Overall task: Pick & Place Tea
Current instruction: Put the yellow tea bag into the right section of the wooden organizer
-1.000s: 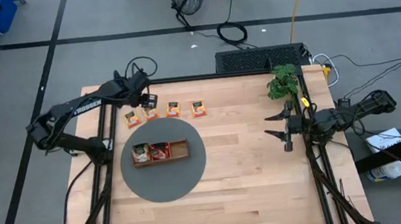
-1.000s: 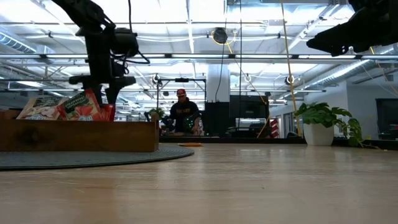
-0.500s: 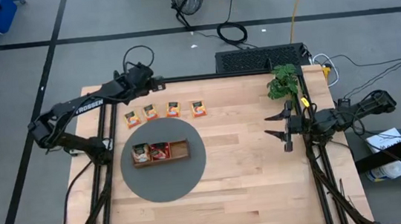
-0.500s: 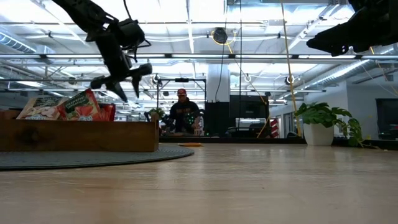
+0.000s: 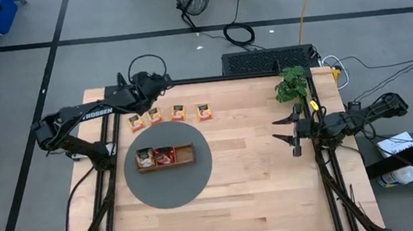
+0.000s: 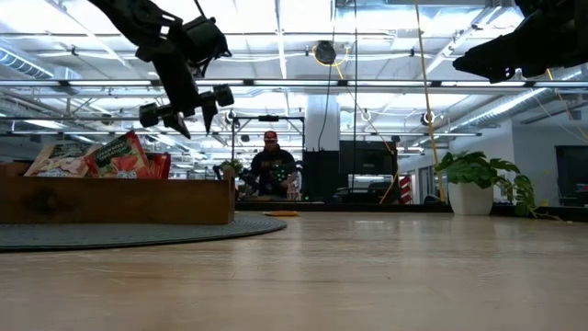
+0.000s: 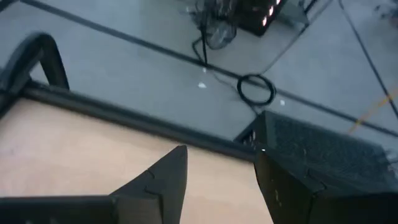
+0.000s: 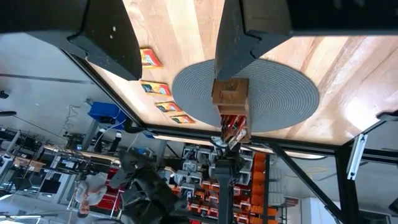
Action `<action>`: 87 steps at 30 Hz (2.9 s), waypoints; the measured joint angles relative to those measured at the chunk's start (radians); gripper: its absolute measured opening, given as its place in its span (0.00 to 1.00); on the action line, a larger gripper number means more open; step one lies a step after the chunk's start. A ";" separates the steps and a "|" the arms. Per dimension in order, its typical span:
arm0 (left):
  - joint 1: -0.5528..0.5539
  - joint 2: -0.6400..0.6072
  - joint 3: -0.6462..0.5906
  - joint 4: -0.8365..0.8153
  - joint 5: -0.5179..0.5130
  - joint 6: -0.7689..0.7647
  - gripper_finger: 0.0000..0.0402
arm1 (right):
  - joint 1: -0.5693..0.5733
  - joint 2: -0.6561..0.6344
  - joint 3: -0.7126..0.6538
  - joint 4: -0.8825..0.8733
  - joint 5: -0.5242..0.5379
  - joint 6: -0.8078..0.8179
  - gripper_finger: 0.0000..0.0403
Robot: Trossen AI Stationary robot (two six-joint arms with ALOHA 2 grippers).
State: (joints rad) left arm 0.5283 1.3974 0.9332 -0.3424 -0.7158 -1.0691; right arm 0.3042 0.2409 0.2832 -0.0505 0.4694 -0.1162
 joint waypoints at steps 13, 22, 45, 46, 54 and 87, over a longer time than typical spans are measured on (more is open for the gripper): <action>0.016 0.104 -0.002 -0.162 0.167 -0.082 0.46 | 0.000 0.000 0.000 0.000 0.000 0.000 0.46; 0.134 0.109 0.000 -0.403 0.393 -0.241 0.46 | 0.000 0.000 0.000 0.001 0.000 0.000 0.46; 0.110 0.120 0.000 -0.315 0.044 -0.422 0.46 | 0.000 0.000 0.000 0.001 0.000 0.000 0.46; 0.108 0.133 0.001 -0.257 0.038 -0.440 0.46 | 0.000 0.000 0.000 0.001 0.000 0.000 0.46; 0.127 0.157 0.000 0.065 -0.036 -0.391 0.46 | 0.000 0.000 0.000 0.001 0.000 0.000 0.46; 0.137 0.155 0.000 -0.188 0.124 -0.691 0.46 | 0.000 0.000 0.000 0.001 0.000 0.000 0.46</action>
State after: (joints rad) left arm 0.6652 1.5524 0.9329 -0.5299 -0.5913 -1.7598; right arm 0.3046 0.2405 0.2832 -0.0494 0.4691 -0.1162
